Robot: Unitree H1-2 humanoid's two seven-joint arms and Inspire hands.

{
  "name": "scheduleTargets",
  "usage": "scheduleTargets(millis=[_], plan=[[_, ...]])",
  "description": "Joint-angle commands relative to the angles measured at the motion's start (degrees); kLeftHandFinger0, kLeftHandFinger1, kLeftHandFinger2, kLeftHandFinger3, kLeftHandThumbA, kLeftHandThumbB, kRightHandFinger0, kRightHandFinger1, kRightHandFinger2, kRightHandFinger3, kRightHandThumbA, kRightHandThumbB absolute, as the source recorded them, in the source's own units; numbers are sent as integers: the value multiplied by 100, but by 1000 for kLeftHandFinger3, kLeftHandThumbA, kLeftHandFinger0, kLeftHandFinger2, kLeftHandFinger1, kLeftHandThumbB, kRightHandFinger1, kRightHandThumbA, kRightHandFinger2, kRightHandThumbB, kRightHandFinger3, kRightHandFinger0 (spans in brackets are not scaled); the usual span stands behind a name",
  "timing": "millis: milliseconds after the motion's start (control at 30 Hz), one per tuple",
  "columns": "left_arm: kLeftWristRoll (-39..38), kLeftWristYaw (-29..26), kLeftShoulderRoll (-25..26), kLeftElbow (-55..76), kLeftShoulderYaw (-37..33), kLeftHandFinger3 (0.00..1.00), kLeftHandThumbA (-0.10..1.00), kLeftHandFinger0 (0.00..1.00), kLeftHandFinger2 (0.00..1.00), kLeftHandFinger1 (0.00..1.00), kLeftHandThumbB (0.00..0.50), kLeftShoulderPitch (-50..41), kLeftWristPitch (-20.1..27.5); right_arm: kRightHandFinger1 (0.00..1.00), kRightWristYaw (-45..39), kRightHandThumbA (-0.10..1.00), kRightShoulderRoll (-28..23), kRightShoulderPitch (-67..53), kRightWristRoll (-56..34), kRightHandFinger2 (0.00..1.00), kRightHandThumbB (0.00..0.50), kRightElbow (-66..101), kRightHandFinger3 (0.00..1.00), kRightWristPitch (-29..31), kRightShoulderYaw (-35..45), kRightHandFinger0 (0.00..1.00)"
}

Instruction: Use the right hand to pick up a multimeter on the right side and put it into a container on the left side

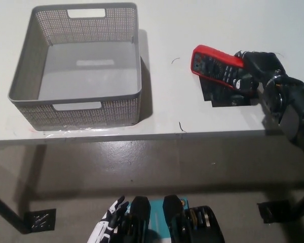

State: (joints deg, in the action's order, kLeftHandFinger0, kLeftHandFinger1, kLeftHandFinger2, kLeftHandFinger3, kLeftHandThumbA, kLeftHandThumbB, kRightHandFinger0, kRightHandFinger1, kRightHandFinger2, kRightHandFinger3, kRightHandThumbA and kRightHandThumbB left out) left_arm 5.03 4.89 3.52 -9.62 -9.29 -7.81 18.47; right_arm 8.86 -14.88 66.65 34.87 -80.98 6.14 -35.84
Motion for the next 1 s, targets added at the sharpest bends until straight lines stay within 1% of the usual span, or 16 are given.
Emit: scheduleTargets(millis=[0,33,67,100,133,167,200,300,400,467,667,700,800,867,933,967], plan=[[-175,100,21,103,32,1000,1000,1000,1000,1000,271,19,129,472,445,-100,-201,41,-114,870,161,-96,882,295,191,1],[-180,102,23,103,34,1000,1000,1000,1000,1000,269,16,128,512,460,-100,-198,46,-120,947,101,-99,950,306,203,1],[-132,81,26,100,30,1000,1000,1000,1000,1000,265,10,130,750,524,-100,-230,145,-121,995,157,-78,986,375,233,374],[-133,83,24,88,30,1000,1000,1000,1000,1000,268,10,135,562,547,-100,-243,252,-215,787,159,-61,829,398,353,424],[-125,72,14,73,34,1000,1000,1000,1000,1000,262,18,144,417,549,-100,-238,359,-339,688,161,-50,740,406,504,214],[-84,36,3,62,40,1000,1000,1000,1000,1000,264,17,169,379,539,-100,-235,432,-394,641,162,-47,704,408,600,153],[-98,40,4,24,43,1000,1000,1000,1000,1000,268,13,191,302,501,-100,-236,542,-508,610,181,-24,714,487,765,1],[-118,47,13,-46,49,1000,1000,1000,1000,1000,266,-6,241,314,522,-100,-224,758,-537,705,179,73,787,550,993,0],[-121,30,-13,-82,50,1000,1000,1000,1000,1000,268,-32,250,300,517,-100,-212,921,-605,738,178,150,709,664,1179,0],[-143,35,-12,-109,57,1000,1000,1000,1000,1000,271,-32,285,342,448,-100,-191,1114,-678,863,162,185,804,730,1319,0],[-58,8,-3,-109,47,1000,1000,1000,1000,1000,283,-49,228,360,392,-100,-99,1371,-687,829,149,256,862,881,1491,0],[-65,16,3,-117,46,1000,1000,1000,1000,1000,280,-49,237,375,411,-100,-62,1409,-648,826,120,278,887,866,1468,0],[-129,42,4,-118,55,1000,1000,1000,1000,1000,277,-70,262,452,429,-100,59,1507,-589,868,133,319,969,850,1425,3],[-147,60,6,-122,47,1000,1000,1000,1000,1000,283,-88,275,444,414,-100,118,1532,-598,859,128,336,960,864,1430,0],[-145,73,9,-117,32,1000,1000,1000,1000,1000,290,-107,280,435,375,-100,214,1576,-600,850,121,381,846,866,1426,0],[-137,73,13,-114,25,1000,1000,1000,1000,1000,293,-130,279,430,370,-100,270,1592,-592,851,148,412,813,876,1418,0]])
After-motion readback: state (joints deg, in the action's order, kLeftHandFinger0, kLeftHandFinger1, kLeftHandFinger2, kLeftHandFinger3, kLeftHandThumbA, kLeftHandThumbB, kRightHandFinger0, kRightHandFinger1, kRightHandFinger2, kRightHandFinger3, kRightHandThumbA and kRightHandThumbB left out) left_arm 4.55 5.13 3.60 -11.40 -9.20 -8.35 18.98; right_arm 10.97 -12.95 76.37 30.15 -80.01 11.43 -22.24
